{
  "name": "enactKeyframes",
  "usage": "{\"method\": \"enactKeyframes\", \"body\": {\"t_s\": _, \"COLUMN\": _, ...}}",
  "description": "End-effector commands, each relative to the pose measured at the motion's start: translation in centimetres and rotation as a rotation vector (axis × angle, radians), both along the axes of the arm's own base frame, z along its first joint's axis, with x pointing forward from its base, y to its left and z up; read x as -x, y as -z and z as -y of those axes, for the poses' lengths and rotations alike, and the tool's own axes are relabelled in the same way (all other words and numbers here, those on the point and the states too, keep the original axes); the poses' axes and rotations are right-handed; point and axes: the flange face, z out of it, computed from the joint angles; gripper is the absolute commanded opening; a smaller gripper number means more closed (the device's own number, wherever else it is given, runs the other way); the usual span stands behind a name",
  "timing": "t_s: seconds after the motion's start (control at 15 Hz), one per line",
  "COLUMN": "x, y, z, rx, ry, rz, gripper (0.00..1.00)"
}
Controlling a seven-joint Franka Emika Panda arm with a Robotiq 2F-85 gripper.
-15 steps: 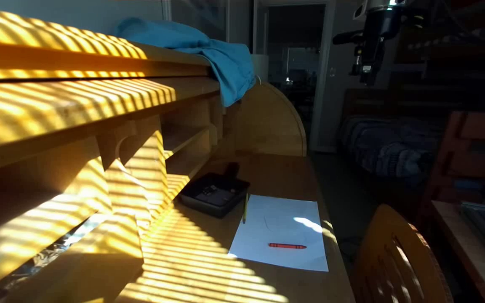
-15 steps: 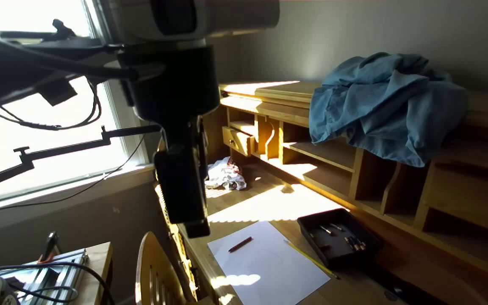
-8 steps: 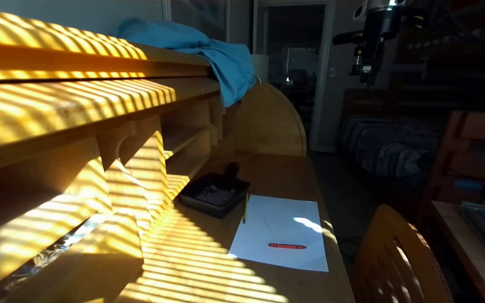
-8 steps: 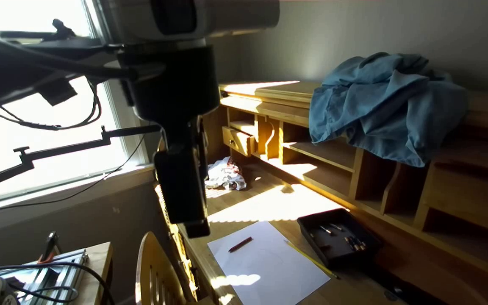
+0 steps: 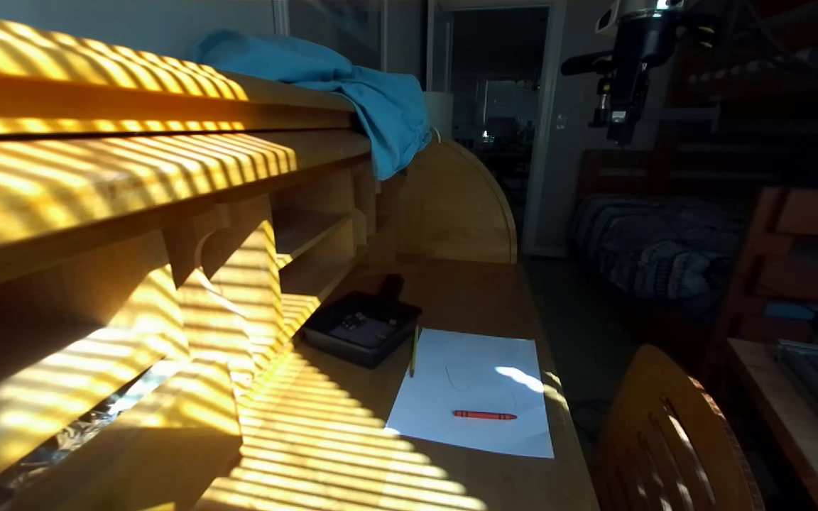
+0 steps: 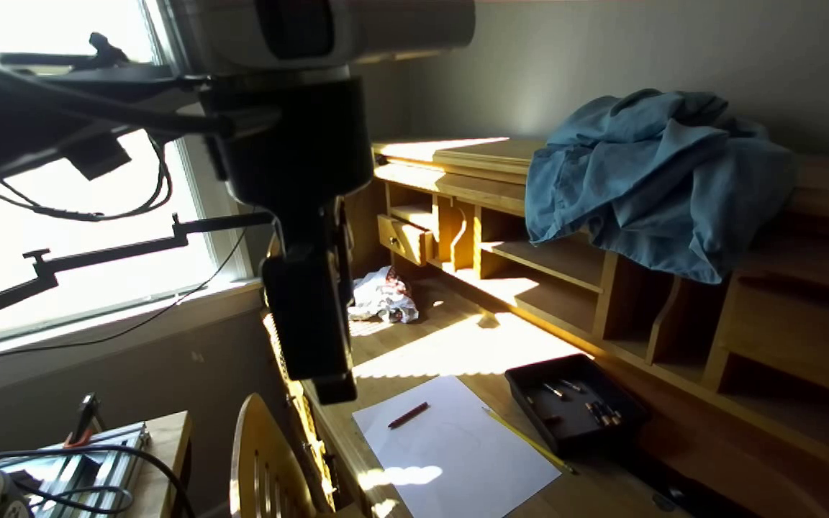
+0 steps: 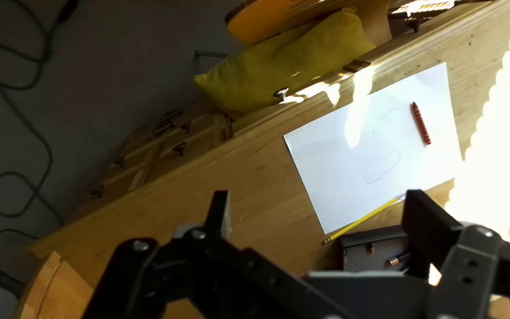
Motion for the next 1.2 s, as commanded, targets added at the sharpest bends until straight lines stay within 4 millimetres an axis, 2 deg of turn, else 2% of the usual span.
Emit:
{"method": "enactKeyframes", "body": {"t_s": 0.0, "x": -0.01, "y": -0.05, "z": 0.02, "rx": 0.000, "ry": 0.000, "rz": -0.001, "gripper": 1.00}}
{"method": "enactKeyframes", "body": {"t_s": 1.0, "x": -0.01, "y": -0.05, "z": 0.03, "rx": 0.000, "ry": 0.000, "rz": -0.001, "gripper": 1.00}}
{"method": "enactKeyframes", "body": {"t_s": 1.13, "x": 0.08, "y": -0.47, "z": 0.74, "rx": 0.026, "ry": -0.014, "rz": -0.005, "gripper": 1.00}}
